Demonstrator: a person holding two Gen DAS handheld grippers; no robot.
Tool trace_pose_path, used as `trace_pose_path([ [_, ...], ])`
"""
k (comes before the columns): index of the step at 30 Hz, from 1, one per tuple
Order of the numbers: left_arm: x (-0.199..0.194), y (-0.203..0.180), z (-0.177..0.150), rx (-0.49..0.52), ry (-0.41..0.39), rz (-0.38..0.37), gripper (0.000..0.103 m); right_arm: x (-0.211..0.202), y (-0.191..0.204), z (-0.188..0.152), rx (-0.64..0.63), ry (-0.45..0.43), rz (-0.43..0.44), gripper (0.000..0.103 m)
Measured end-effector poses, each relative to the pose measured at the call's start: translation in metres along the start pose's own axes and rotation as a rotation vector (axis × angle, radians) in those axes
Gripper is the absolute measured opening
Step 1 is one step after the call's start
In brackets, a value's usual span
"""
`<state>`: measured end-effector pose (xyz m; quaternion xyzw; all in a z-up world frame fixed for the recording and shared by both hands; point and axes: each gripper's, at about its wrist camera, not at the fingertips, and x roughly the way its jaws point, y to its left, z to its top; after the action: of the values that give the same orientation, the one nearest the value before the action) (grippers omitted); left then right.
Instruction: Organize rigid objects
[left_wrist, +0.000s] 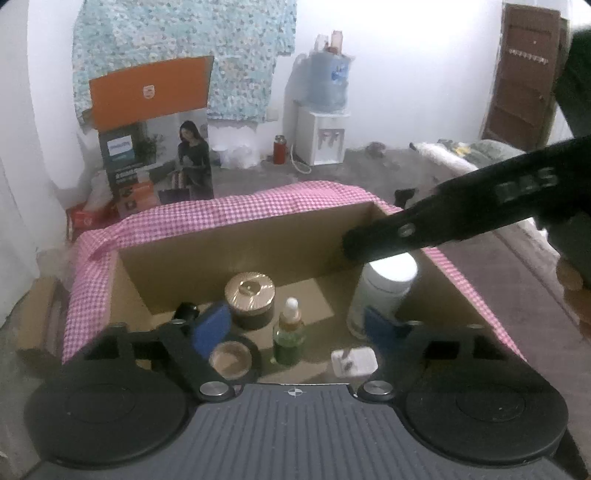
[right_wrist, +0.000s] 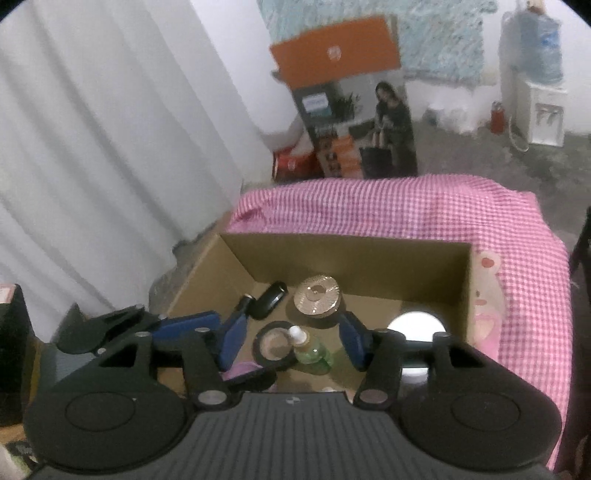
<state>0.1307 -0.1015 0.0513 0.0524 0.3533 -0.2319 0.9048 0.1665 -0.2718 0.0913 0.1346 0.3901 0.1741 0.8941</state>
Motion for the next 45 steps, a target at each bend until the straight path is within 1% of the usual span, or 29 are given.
trace_pose_path([
  [2,-0.012,-0.001,-0.005,-0.002,-0.01,0.007,0.097,-0.015,0.002,-0.013,0.032,-0.053,0.016,0.072],
  [5,-0.026,-0.001,-0.012,0.003,-0.025,0.024,0.103,-0.034,0.004,-0.032,0.069,-0.118,0.015,0.08],
  [7,-0.035,-0.002,-0.018,0.001,-0.033,0.046,0.103,-0.046,0.007,-0.047,0.09,-0.161,0.002,0.084],
  [9,-0.041,-0.001,-0.022,-0.005,-0.031,0.069,0.103,-0.056,0.012,-0.062,0.101,-0.206,-0.024,0.094],
  [11,-0.045,0.0,-0.025,-0.014,-0.01,0.091,0.103,-0.064,0.018,-0.075,0.109,-0.246,-0.046,0.099],
  [13,-0.047,0.004,-0.027,-0.03,0.016,0.127,0.103,-0.069,0.023,-0.086,0.111,-0.269,-0.08,0.101],
  [15,-0.049,0.005,-0.031,-0.036,0.018,0.168,0.103,-0.072,0.028,-0.096,0.106,-0.284,-0.13,0.103],
  [18,-0.052,0.008,-0.036,-0.035,0.025,0.194,0.103,-0.072,0.036,-0.11,0.103,-0.297,-0.204,0.103],
  [21,-0.05,0.011,-0.041,-0.057,0.05,0.219,0.103,-0.065,0.041,-0.118,0.099,-0.294,-0.276,0.103],
  [24,-0.046,0.012,-0.042,-0.068,0.066,0.238,0.103,-0.054,0.046,-0.124,0.079,-0.271,-0.353,0.103],
  [26,-0.044,0.012,-0.043,-0.067,0.069,0.244,0.103,-0.046,0.047,-0.125,0.073,-0.249,-0.378,0.103],
  [32,-0.039,0.009,-0.043,-0.078,0.085,0.266,0.103,-0.03,0.048,-0.125,0.04,-0.203,-0.409,0.103],
  [34,-0.038,0.01,-0.042,-0.092,0.087,0.275,0.103,-0.024,0.05,-0.124,0.026,-0.186,-0.439,0.103],
  [39,-0.039,0.013,-0.042,-0.101,0.097,0.269,0.103,-0.017,0.051,-0.126,0.012,-0.174,-0.472,0.103],
  [45,-0.039,0.012,-0.043,-0.092,0.107,0.278,0.103,-0.018,0.05,-0.125,0.024,-0.173,-0.476,0.103],
])
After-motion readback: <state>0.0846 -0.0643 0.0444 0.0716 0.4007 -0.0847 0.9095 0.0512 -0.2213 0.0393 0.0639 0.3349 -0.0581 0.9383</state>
